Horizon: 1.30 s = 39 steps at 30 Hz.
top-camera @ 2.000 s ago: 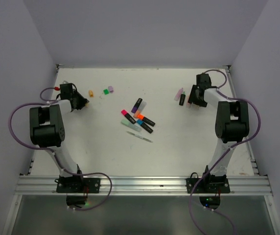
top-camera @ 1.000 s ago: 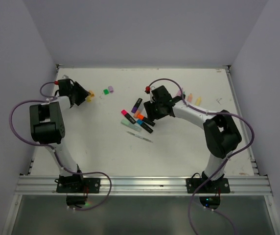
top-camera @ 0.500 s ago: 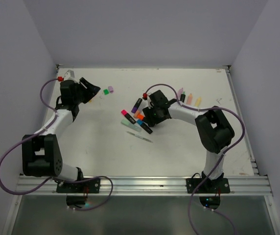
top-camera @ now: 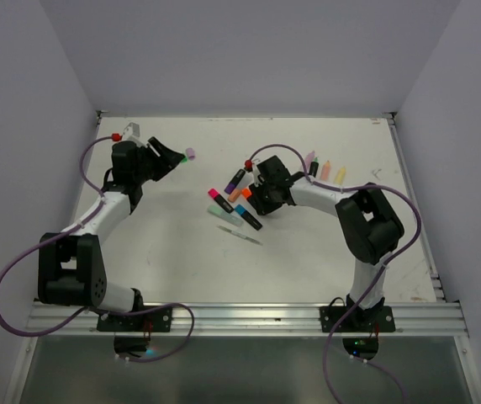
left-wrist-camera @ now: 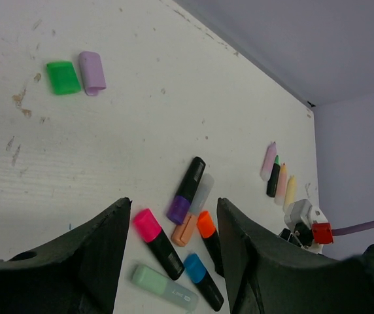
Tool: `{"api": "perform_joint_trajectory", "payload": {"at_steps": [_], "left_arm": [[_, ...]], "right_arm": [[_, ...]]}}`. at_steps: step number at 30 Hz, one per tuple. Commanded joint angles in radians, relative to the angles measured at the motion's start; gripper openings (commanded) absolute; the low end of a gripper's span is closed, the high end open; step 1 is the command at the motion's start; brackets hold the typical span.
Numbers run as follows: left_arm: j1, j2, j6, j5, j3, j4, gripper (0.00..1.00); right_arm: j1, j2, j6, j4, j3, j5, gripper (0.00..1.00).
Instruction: Open the pen caps
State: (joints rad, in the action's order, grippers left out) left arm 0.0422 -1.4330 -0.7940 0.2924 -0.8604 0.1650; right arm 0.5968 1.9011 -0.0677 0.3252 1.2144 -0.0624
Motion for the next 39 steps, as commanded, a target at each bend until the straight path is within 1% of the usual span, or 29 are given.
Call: {"api": "perform_joint_trajectory", "payload": {"at_steps": [1, 4, 7, 8, 10, 11, 12, 13, 15, 19, 21, 27, 36, 39], "left_arm": [[0.015, 0.023, -0.013, 0.065, 0.012, 0.074, 0.59], [0.028, 0.010, -0.019, 0.123, 0.011, 0.097, 0.58], [0.051, -0.004, -0.025, 0.220, 0.021, 0.151, 0.58], [0.061, -0.007, -0.031, 0.240, 0.040, 0.175, 0.59], [0.088, -0.013, -0.069, 0.289, 0.069, 0.275, 0.61], [0.099, -0.024, -0.086, 0.303, 0.093, 0.313, 0.61], [0.129, -0.033, -0.115, 0.315, 0.101, 0.385, 0.63], [0.146, -0.044, -0.128, 0.332, 0.107, 0.415, 0.66], [0.204, -0.081, -0.160, 0.337, 0.109, 0.477, 0.67], [0.278, -0.129, -0.209, 0.329, 0.103, 0.553, 0.67], [0.309, -0.144, -0.220, 0.321, 0.093, 0.573, 0.67], [0.349, -0.168, -0.243, 0.307, 0.078, 0.594, 0.65], [0.370, -0.196, -0.248, 0.292, 0.063, 0.576, 0.63], [0.377, -0.201, -0.252, 0.286, 0.055, 0.576, 0.61]], "right_arm": [[0.008, -0.040, 0.026, -0.006, -0.048, 0.026, 0.00], [0.012, -0.114, 0.020, -0.023, -0.073, 0.026, 0.00], [0.015, -0.215, 0.002, -0.011, -0.094, 0.016, 0.00], [0.017, -0.246, -0.004, -0.009, -0.102, 0.015, 0.00], [0.018, -0.312, -0.033, 0.001, -0.110, -0.002, 0.00], [0.018, -0.330, -0.041, 0.005, -0.110, -0.016, 0.00], [0.023, -0.344, -0.050, 0.006, -0.110, -0.033, 0.00], [0.027, -0.373, -0.070, 0.006, -0.110, -0.045, 0.00], [0.043, -0.396, -0.090, -0.003, -0.108, -0.062, 0.00], [0.061, -0.427, -0.118, -0.009, -0.101, -0.054, 0.00], [0.069, -0.438, -0.127, -0.021, -0.099, -0.059, 0.00], [0.077, -0.453, -0.150, -0.048, -0.104, -0.070, 0.00], [0.083, -0.450, -0.167, -0.074, -0.113, -0.094, 0.00], [0.083, -0.455, -0.167, -0.075, -0.116, -0.097, 0.00]]}}
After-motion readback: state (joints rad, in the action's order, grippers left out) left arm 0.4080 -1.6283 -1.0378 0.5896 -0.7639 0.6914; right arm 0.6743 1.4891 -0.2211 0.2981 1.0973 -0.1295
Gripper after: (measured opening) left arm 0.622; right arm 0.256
